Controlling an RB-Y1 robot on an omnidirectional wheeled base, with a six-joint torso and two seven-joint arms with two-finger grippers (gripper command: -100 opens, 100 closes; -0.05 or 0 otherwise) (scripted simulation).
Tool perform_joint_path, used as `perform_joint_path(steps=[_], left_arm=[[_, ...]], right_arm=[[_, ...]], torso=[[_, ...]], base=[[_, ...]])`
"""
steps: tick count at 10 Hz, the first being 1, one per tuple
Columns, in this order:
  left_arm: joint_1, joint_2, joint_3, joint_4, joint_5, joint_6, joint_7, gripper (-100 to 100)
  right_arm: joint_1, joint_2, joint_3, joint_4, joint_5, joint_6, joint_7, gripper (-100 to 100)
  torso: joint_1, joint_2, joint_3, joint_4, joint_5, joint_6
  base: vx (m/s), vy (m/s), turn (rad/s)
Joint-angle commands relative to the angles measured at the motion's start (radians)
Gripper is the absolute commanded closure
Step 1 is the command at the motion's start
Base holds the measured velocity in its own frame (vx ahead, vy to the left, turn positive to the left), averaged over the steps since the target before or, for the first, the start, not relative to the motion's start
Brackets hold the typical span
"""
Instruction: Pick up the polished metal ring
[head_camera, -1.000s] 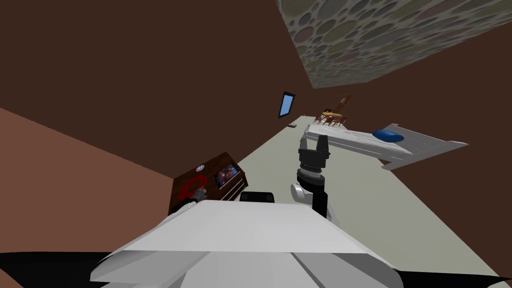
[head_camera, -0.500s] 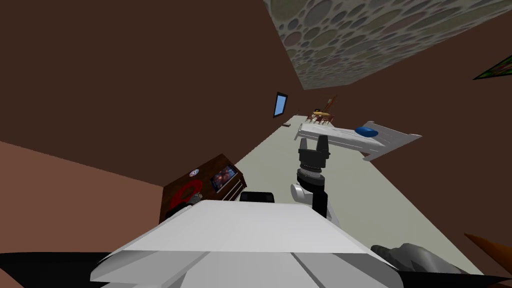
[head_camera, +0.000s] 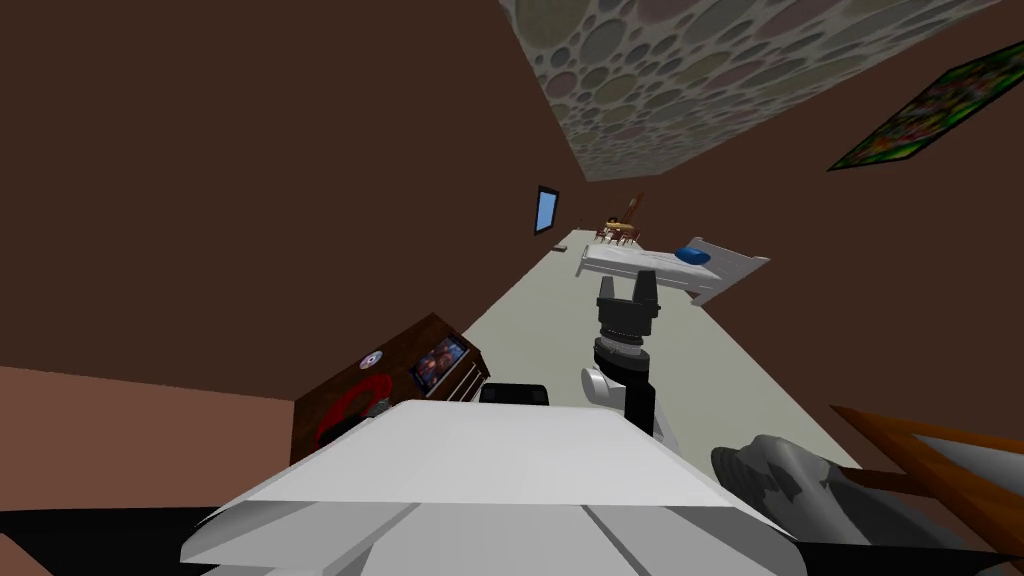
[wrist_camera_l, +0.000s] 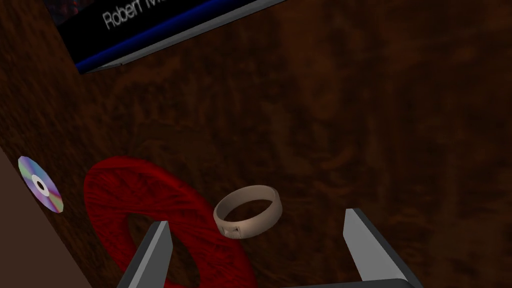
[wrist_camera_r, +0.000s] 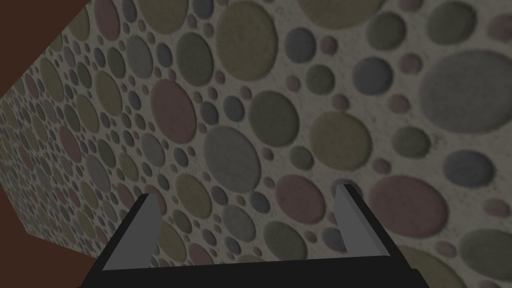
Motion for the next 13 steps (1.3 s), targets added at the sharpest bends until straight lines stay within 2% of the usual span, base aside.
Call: perform_joint_path(steps=[1,2,4,7,8,9,11,13], left_arm=[[-0.009,0.011,-0.007,0.047,0.018,0.014,0.006,-100],[-0.009,0.011,-0.007,0.047,0.013,0.014,0.006,-100],[-0.019,0.023,-0.025,0.105,0.047,0.024,0.014,-100],[-0.021,0.021,-0.020,0.104,0.038,0.026,0.018,-100],[-0.021,0.021,-0.021,0.105,0.040,0.025,0.017,0],[-0.046,-0.004,0.001,0.146,0.007,0.011,0.029,-100],[-0.071,-0.030,0.023,0.187,-0.026,-0.002,0.042,-100],[-0.079,-0.038,0.030,0.200,-0.037,-0.007,0.046,-100]], right_arm=[[0.000,0.000,0.000,0.000,0.000,0.000,0.000,0],[0.000,0.000,0.000,0.000,0.000,0.000,0.000,0],[0.000,0.000,0.000,0.000,0.000,0.000,0.000,0],[0.000,0.000,0.000,0.000,0.000,0.000,0.000,0],[0.000,0.000,0.000,0.000,0.000,0.000,0.000,0],[0.000,0.000,0.000,0.000,0.000,0.000,0.000,0],[0.000,0.000,0.000,0.000,0.000,0.000,0.000,0],[0.000,0.000,0.000,0.000,0.000,0.000,0.000,0]], torso=[[0.000,0.000,0.000,0.000,0.000,0.000],[0.000,0.000,0.000,0.000,0.000,0.000],[-0.001,0.000,0.000,0.000,0.000,0.000],[-0.001,0.000,0.000,0.000,0.000,-0.001],[-0.002,0.000,0.000,0.000,0.000,-0.001],[-0.002,0.000,0.000,0.000,0.000,-0.001],[0.001,0.002,0.001,0.000,0.000,-0.001],[0.002,0.003,0.002,0.001,0.000,-0.001]], base=[[0.001,0.032,-0.172],[0.001,0.020,-0.046],[0.004,0.010,-0.159],[0.003,0.009,-0.027],[0.000,0.000,0.000],[-0.036,0.032,-0.147],[-0.059,0.059,-0.119],[-0.042,0.047,-0.035]])
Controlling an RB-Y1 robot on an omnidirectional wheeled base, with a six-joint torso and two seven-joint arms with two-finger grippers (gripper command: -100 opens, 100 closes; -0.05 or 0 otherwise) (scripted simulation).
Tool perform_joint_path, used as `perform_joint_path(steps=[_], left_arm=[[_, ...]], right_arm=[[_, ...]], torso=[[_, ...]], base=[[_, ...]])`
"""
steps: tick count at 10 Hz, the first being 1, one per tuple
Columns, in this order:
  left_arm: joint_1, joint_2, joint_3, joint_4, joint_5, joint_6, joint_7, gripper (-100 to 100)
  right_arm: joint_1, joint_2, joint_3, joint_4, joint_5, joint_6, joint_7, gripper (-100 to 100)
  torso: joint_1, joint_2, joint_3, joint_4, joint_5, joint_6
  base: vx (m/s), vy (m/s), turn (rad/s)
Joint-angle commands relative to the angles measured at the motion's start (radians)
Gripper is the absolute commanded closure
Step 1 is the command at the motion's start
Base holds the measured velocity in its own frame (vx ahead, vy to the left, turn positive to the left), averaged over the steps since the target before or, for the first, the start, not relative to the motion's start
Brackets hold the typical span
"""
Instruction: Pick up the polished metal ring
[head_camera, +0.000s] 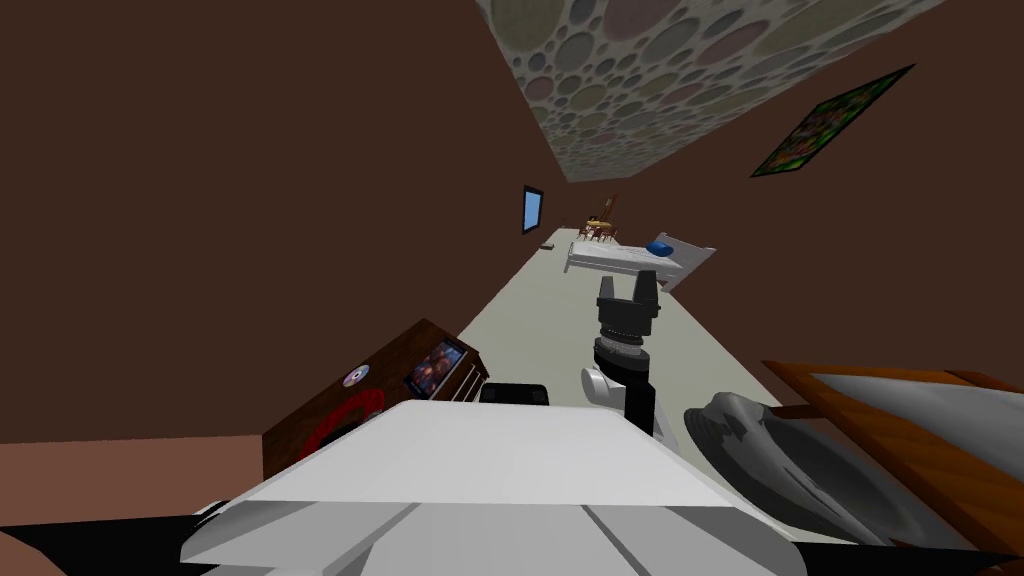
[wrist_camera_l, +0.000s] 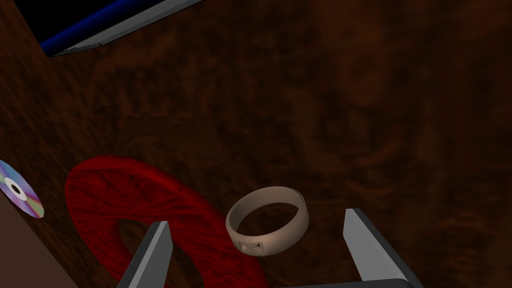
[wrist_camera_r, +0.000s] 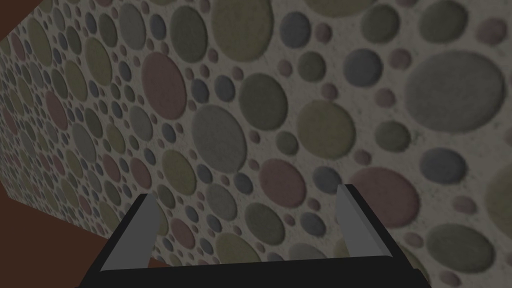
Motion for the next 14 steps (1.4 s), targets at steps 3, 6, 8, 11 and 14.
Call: perform_joint_path(steps=[3,6,8,11,14], left_arm=[[-0.011,-0.015,0.018,0.017,-0.030,-0.004,0.013,-100],[-0.023,-0.023,0.022,0.035,-0.034,-0.009,0.015,100],[-0.022,-0.023,0.022,0.035,-0.034,-0.009,0.015,100],[-0.022,-0.022,0.022,0.035,-0.034,-0.010,0.015,0],[0.014,0.010,-0.004,-0.023,0.003,0.010,0.000,100]], right_arm=[[0.000,0.000,0.000,0.000,0.000,0.000,0.000,0],[0.000,0.000,0.000,0.000,0.000,0.000,0.000,0],[0.000,0.000,0.000,0.000,0.000,0.000,0.000,0],[0.000,0.000,0.000,0.000,0.000,0.000,0.000,0],[0.000,0.000,0.000,0.000,0.000,0.000,0.000,0]], torso=[[-0.001,-0.001,-0.001,0.000,0.000,0.000],[-0.002,-0.002,-0.001,0.000,0.000,0.000],[-0.002,-0.003,-0.001,-0.001,0.000,0.000],[-0.002,-0.003,-0.002,-0.001,0.000,0.000],[-0.005,-0.005,-0.003,-0.001,-0.001,-0.001]], base=[[-0.016,0.020,-0.027],[-0.011,0.011,-0.034],[0.000,0.000,0.000],[0.000,0.000,0.000],[0.044,-0.040,0.100]])
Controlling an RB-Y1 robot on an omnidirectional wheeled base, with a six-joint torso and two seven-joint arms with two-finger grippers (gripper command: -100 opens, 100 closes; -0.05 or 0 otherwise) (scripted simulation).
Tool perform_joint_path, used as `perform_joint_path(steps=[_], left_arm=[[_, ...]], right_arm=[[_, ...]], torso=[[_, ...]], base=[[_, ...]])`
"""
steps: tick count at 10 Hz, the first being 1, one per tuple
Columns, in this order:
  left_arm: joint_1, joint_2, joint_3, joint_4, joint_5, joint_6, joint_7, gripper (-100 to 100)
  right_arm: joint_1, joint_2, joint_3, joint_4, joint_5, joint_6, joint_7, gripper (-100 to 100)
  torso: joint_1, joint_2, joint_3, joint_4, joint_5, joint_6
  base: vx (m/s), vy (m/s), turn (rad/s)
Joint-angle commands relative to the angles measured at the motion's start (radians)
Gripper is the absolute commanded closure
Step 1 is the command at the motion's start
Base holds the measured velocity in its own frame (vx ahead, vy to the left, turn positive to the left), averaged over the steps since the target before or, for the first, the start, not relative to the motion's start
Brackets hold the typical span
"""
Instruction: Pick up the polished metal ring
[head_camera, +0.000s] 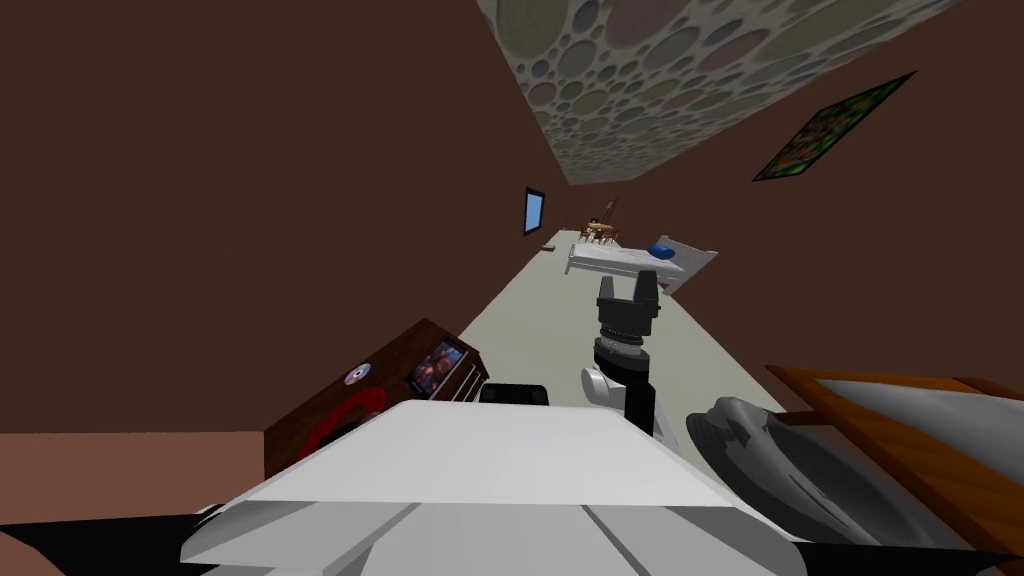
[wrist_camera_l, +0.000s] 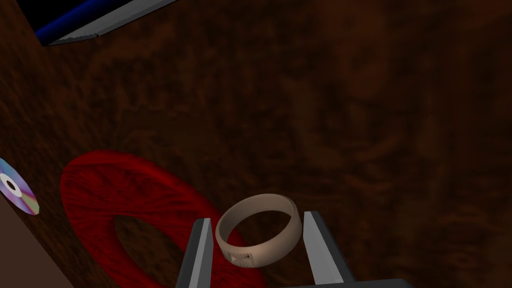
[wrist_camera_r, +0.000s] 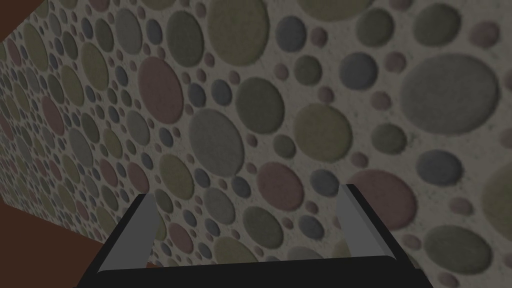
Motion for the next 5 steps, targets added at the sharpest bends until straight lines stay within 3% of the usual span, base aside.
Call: perform_joint_path(steps=[1,3,4,5], left_arm=[[0.022,0.022,-0.021,-0.037,0.032,0.011,-0.013,100],[0.047,0.047,-0.043,-0.077,0.065,0.025,-0.026,100],[0.030,0.041,-0.049,-0.050,0.078,0.012,-0.031,100],[0.032,0.042,-0.053,-0.051,0.085,0.013,-0.036,0]], right_arm=[[0.000,0.000,0.000,0.000,0.000,0.000,0.000,0],[0.000,0.000,0.000,0.000,0.000,0.000,0.000,0],[0.000,0.000,0.000,0.000,0.000,0.000,0.000,0],[0.000,0.000,0.000,0.000,0.000,0.000,0.000,0]], torso=[[0.000,0.000,0.000,0.000,0.000,0.000],[-0.001,0.000,0.000,0.000,0.000,0.000],[-0.001,0.000,0.000,0.000,0.000,0.000],[0.001,0.001,0.001,0.000,0.000,0.001]], base=[[0.056,-0.056,0.103],[0.044,-0.062,0.104],[0.015,-0.035,0.034],[0.002,-0.007,-0.002]])
